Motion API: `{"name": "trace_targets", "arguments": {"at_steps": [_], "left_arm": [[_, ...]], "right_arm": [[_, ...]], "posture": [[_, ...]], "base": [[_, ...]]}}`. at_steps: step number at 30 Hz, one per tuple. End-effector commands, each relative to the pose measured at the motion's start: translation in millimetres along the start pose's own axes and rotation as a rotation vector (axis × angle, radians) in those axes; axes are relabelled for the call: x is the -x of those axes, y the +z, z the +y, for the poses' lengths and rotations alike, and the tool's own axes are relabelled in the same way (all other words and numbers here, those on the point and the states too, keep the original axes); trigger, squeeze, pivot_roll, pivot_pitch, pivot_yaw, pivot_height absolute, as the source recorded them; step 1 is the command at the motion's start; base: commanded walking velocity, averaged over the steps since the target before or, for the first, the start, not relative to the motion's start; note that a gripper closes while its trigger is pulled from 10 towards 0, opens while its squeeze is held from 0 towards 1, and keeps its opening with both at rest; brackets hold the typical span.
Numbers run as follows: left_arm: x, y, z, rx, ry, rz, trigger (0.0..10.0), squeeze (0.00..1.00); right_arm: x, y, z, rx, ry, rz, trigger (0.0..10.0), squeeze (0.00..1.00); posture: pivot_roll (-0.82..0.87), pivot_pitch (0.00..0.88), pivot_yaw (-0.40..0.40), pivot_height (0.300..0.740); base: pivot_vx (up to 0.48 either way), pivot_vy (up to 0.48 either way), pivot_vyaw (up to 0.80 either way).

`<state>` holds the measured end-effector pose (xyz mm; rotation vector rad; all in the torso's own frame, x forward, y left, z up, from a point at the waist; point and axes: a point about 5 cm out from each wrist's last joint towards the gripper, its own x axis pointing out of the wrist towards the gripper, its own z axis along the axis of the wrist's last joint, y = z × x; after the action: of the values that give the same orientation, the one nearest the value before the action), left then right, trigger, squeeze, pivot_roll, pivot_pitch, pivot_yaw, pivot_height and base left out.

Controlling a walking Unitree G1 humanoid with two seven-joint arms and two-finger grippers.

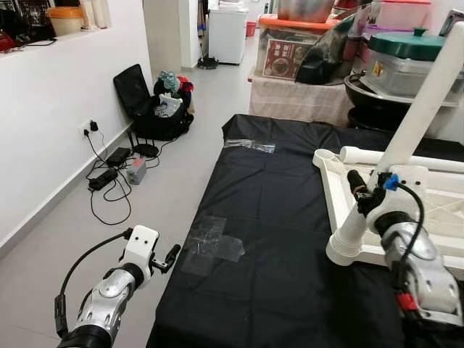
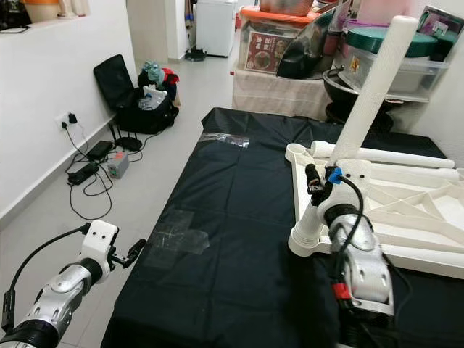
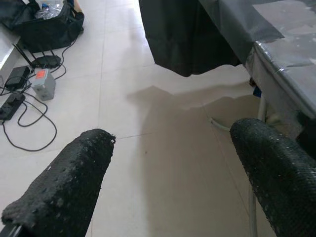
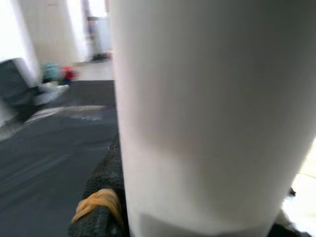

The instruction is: Building children table

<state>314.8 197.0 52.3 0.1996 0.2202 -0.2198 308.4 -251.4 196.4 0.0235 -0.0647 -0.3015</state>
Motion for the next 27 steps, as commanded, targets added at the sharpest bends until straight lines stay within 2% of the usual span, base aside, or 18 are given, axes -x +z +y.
{"name": "trace_targets", "arguments": {"at_steps": [1,4,5,7,8,9,10,13,14,15,16,19,21,22,23,24,25,27], "left_arm": [[2.6,-6,0.7,-0.013,-0.001,0.023,10.0,0.00],[2.6,-6,0.9,-0.013,-0.002,0.023,10.0,0.00],[2.5,-6,0.2,-0.015,-0.004,0.024,10.0,0.00],[2.5,-6,0.2,-0.015,-0.004,0.024,10.0,0.00],[2.3,-6,-0.4,-0.016,-0.007,0.026,10.0,0.00],[1.7,-6,-0.8,-0.017,-0.010,0.025,10.0,0.00],[1.2,-5,-1.0,-0.017,-0.011,0.025,10.0,0.00],[1.0,-5,-0.7,-0.018,-0.011,0.024,10.0,0.00],[1.0,-5,-0.7,-0.018,-0.011,0.024,10.0,0.00],[0.8,-4,0.0,-0.017,-0.010,0.024,10.0,0.00],[0.8,-4,0.0,-0.017,-0.010,0.024,10.0,0.00],[1.3,-6,-1.0,-0.014,-0.012,0.027,10.0,0.00],[1.4,-6,-1.6,-0.014,-0.014,0.028,10.0,0.00],[1.2,-6,-2.2,-0.013,-0.014,0.026,10.0,0.00],[1.1,-5,-1.9,-0.013,-0.013,0.026,10.0,0.00],[1.1,-5,-1.9,-0.013,-0.013,0.026,10.0,0.00],[1.2,-5,-1.1,-0.013,-0.011,0.026,10.0,0.00],[1.5,-5,0.3,-0.014,-0.008,0.026,10.0,0.00]], "right_arm": [[2.8,-17,-23.5,0.016,-0.194,0.091,0.0,0.00],[4.6,-16,-27.2,0.026,-0.238,0.088,0.0,0.00],[15.2,-18,-21.0,0.016,-0.301,0.097,2.8,0.00],[15.2,-18,-21.0,0.016,-0.301,0.097,2.8,0.00],[23.3,-20,-11.4,-0.002,-0.313,0.095,10.0,0.00],[27.4,-21,-5.1,-0.012,-0.312,0.095,10.0,0.05],[28.0,-21,-1.3,-0.010,-0.298,0.092,10.0,0.56],[25.8,-21,0.1,-0.003,-0.272,0.090,10.0,0.60],[25.8,-21,0.1,-0.003,-0.272,0.090,10.0,0.60],[21.5,-19,1.6,-0.016,-0.233,0.083,10.0,0.00],[21.5,-19,1.6,-0.016,-0.233,0.083,10.0,0.00],[6.8,5,21.5,0.005,0.200,-0.075,10.0,0.00],[6.4,5,23.0,0.035,0.271,-0.082,10.0,0.00],[3.6,1,17.6,0.091,0.335,-0.053,6.3,0.00],[1.8,1,14.2,0.101,0.334,-0.045,8.2,0.00],[1.8,1,14.2,0.101,0.334,-0.045,8.2,0.00],[0.3,1,10.8,0.111,0.339,-0.046,0.4,0.00],[-1.9,3,7.3,0.116,0.345,-0.055,0.0,0.00]], "posture": [[0.03,0.000,-0.061,0.740],[0.03,0.000,-0.059,0.740],[0.02,0.000,-0.054,0.740],[0.02,0.000,-0.054,0.740],[0.02,0.000,-0.052,0.740],[0.02,0.000,-0.051,0.740],[0.02,0.000,-0.052,0.740],[0.02,0.000,-0.053,0.740],[0.02,0.000,-0.053,0.740],[0.02,0.000,-0.052,0.740],[0.02,0.000,-0.052,0.740],[0.01,0.000,-0.048,0.740],[0.01,0.000,-0.048,0.740],[0.02,0.000,-0.054,0.740],[0.02,0.000,-0.056,0.740],[0.02,0.000,-0.056,0.740],[0.03,0.000,-0.058,0.740],[0.03,0.000,-0.057,0.740]], "base": [[0.000,0.000,0.00],[0.000,0.000,0.00],[0.000,0.000,0.00],[0.000,0.000,0.00],[0.000,0.000,0.00],[0.000,0.000,0.00],[0.000,0.000,0.00],[0.000,0.000,0.00],[0.000,0.000,0.00],[0.000,0.000,0.00],[0.000,0.000,0.00],[0.000,0.000,0.00],[0.000,0.000,0.00],[0.000,0.000,0.00],[0.000,0.000,0.00],[0.000,0.000,0.00],[0.000,0.000,0.00],[0.000,0.000,0.00]]}}
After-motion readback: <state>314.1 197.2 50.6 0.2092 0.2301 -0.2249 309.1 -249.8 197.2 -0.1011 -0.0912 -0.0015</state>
